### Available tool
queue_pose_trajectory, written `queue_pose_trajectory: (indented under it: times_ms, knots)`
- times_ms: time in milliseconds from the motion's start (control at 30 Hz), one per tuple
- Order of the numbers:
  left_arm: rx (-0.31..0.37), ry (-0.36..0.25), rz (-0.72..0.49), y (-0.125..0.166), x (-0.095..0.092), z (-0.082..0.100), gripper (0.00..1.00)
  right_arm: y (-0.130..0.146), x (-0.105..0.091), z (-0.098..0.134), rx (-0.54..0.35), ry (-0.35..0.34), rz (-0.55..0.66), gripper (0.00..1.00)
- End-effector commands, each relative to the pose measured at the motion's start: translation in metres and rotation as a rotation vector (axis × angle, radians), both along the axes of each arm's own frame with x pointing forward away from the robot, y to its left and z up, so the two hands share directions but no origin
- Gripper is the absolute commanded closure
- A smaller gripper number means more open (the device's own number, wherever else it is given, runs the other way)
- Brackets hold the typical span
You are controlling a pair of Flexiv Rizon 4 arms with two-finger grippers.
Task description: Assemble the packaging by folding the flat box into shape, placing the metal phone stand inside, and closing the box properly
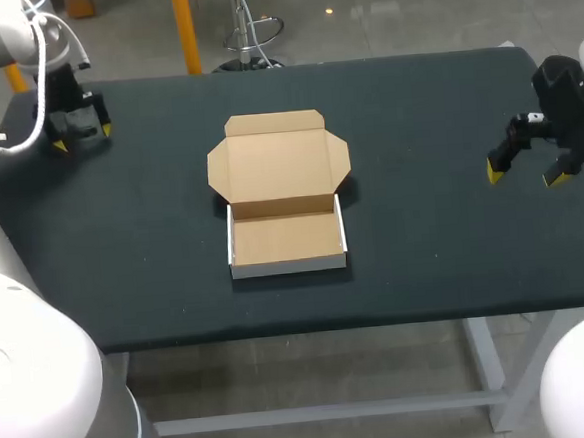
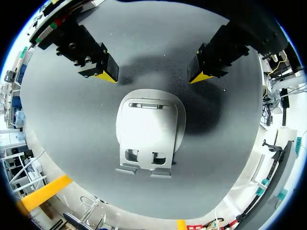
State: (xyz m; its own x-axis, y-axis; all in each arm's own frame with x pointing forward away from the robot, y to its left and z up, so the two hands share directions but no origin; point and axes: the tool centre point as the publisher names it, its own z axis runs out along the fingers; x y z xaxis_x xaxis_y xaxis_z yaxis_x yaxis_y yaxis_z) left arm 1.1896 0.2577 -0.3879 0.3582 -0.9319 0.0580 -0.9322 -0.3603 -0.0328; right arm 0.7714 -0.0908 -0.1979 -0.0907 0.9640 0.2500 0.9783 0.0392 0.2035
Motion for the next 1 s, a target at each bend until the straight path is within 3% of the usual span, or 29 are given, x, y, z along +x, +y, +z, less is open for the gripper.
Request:
queue_pose_trajectory:
  times_ms: [33,1000]
  knots:
    - [-0.011,0.047,-0.005,0.003,0.012,-0.004,0.00,0.000,-0.001,0.002,-0.001,0.004,0.002,0.00]
    - [0.015,0.043,-0.018,0.011,0.038,-0.010,0.00,0.000,-0.001,0.002,-0.001,0.004,0.002,0.00]
